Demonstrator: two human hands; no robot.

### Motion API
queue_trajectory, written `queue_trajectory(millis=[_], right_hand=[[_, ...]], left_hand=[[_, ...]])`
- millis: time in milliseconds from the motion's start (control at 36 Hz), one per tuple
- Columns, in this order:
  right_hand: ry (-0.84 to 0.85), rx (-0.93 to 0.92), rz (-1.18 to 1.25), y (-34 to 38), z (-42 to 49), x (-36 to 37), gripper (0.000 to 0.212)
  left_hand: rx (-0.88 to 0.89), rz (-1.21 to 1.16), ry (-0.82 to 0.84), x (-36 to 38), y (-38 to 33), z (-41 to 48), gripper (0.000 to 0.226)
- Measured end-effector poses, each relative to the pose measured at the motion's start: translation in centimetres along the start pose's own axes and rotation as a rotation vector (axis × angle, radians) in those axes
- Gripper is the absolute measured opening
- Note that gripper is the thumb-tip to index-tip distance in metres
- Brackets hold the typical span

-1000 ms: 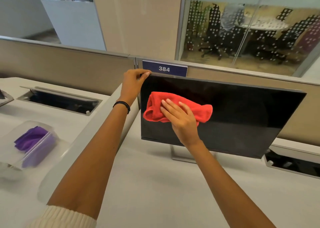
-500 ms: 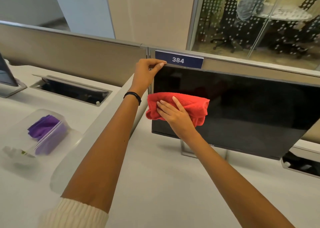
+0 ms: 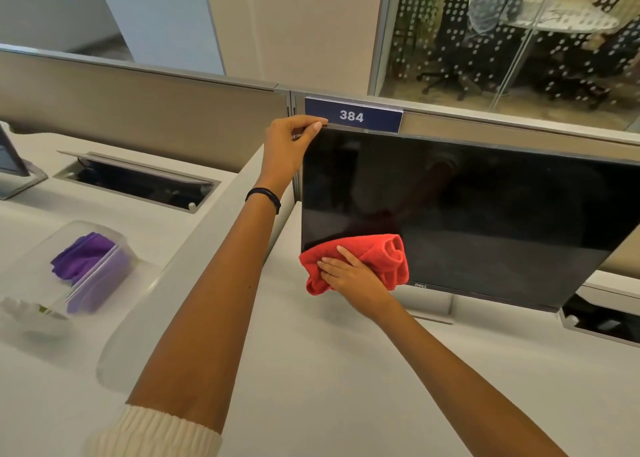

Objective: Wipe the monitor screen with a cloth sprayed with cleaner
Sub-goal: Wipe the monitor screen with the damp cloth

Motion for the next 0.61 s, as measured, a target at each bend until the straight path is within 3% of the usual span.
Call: queue_trajectory(millis=[222,278,361,444,611], right_hand=[[-0.040,-0.054,0.067,0.2,-0.8,-1.3,0.035],[-0.191,-0.029,0.012,-0.5,-0.8,-4.7,0.034],[-0.586,0.035,0.047,-2.4,-1.6,-11.5,0.026],[-0.798,0.092,0.033,-4.2,-1.9,-16.0,0.028],[-0.715,0.124,0.051,-6.7,-0.7,-15.8,0.030]], left_hand=[[-0.016,0.004,-0.012,0.0,-0.2,-0.1,0.026],[-0.016,0.003,-0.013,0.0,-0.2,-0.2,0.026],[-0.006,0.004,-0.009,-0.1,-0.3,-0.1,0.025],[0.022,0.012,-0.005,-0.1,-0.7,-0.1,0.023],[0.012,0.003,-0.008,-0.1,-0.8,-0.5,0.025]])
Point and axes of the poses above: each hand's wrist, its own z-axis towards the middle knuckle, its own x-axis out of the palm, y = z × x, the point moved 10 cm from there along z, towards the middle knuckle, and after that the axes turned 3 degrees about -z, right-handed, at the moved point
